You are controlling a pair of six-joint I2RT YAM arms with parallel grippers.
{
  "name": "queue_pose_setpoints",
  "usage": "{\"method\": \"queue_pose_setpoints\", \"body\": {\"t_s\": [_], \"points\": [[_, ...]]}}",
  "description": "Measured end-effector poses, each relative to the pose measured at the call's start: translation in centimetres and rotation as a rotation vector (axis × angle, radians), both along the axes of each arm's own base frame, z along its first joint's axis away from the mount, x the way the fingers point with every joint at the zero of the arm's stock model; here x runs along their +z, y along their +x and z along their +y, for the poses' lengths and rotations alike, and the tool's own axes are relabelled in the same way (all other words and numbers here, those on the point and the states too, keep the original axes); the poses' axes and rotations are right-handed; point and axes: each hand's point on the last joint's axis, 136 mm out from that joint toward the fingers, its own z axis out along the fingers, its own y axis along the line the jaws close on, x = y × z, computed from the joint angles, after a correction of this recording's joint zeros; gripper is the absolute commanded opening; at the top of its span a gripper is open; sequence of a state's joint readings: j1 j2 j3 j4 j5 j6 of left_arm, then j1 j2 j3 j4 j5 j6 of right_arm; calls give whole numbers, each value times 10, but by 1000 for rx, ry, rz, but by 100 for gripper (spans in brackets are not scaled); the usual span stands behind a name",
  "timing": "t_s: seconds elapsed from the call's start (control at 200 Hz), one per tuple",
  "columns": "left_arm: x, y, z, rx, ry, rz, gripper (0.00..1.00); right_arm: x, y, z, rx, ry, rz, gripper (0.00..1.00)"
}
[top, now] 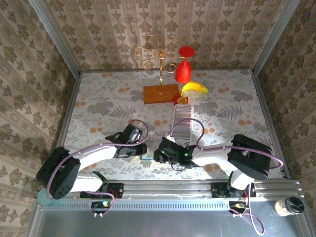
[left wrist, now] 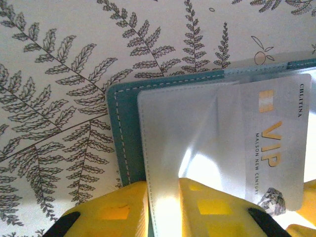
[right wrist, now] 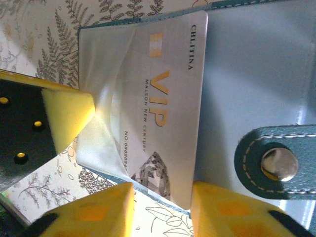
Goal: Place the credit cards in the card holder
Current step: Insert the credit card into the card slot.
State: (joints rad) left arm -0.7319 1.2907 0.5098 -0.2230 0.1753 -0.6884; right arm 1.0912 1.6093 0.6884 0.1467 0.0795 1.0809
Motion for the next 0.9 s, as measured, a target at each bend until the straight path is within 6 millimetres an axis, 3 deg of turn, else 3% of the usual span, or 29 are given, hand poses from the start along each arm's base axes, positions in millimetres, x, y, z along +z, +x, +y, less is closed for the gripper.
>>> {"method": "queue_pose_setpoints", "body": {"t_s": [0.09,0.215,0.575,0.67,0.9], "points": [[0,0,-1,-1,-8,-2,21,2,1,1,9,-15,-1,24],[0,-1,-1,6,-15,-1,21,0,2,6,27,-34,-2,25],[1,-1,-1,12,-27,-6,24,1,1,6,62,-85,4,51],[0,-2,0,11,-29,-7,24,4,2,-1,65,-106,-1,50],[1,-6,1,11,-41,-3,29,4,8,-9,63,-145,2,34]]}}
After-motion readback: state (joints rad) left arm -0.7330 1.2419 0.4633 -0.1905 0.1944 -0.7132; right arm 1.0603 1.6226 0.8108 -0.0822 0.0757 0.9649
